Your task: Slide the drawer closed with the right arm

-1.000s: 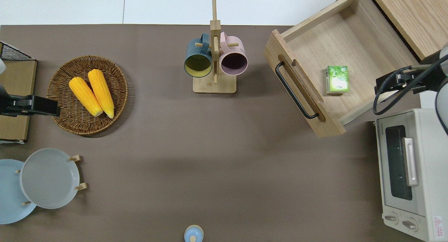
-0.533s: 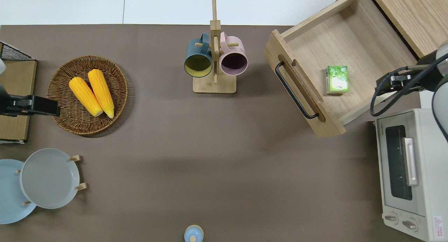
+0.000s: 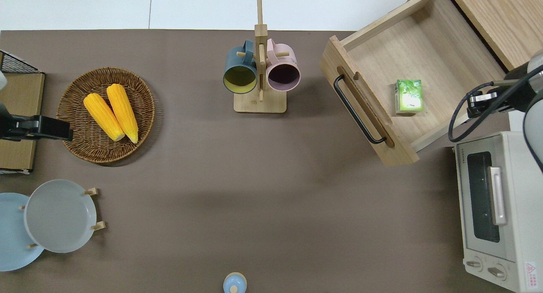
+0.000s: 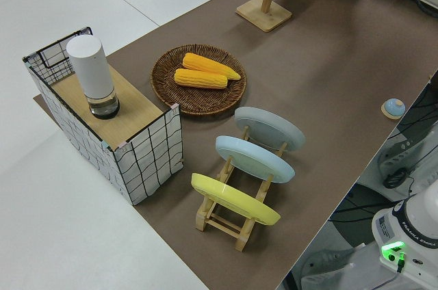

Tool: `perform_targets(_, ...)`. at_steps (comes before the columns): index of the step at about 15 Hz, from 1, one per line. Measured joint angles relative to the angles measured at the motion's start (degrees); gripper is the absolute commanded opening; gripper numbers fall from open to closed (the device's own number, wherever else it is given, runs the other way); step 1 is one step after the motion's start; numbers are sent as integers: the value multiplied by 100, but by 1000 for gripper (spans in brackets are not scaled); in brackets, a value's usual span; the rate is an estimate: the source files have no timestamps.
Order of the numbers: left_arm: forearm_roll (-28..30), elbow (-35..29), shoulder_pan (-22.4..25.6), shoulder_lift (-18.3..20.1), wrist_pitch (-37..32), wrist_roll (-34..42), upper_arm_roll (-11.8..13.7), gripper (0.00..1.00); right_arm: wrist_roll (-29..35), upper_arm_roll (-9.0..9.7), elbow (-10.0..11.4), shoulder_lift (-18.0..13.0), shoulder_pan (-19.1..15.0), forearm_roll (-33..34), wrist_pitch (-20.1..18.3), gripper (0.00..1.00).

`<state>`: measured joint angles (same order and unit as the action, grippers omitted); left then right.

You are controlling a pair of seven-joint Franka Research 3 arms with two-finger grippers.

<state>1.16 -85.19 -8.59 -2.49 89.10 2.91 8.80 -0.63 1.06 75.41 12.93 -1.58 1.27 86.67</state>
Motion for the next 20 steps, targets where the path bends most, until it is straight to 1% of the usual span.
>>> perform_targets(5, 0, 0, 0, 0, 0, 0, 0, 998, 7, 31, -16, -15, 0, 0, -136, 0)
perform_targets(7, 0, 0, 0, 0, 0, 0, 0, 998, 171, 77, -28, -27, 20, -3, -141, 0)
perform_targets(9, 0, 0, 0, 0, 0, 0, 0, 998, 623, 158, -54, -41, 100, -4, -141, 0)
perform_targets(11, 0, 0, 0, 0, 0, 0, 0, 995, 1213, 244, -132, -60, 250, -4, -181, 0)
perform_targets(14, 0, 0, 0, 0, 0, 0, 0, 998, 2028, 268, -231, -94, 565, -1, -341, 0)
perform_targets(17, 0, 0, 0, 0, 0, 0, 0, 995, 2943, 271, -257, -128, 896, 1, -378, 0)
perform_targets(20, 0, 0, 0, 0, 0, 0, 0, 998, 3800, 274, -261, -130, 1150, 1, -378, 0)
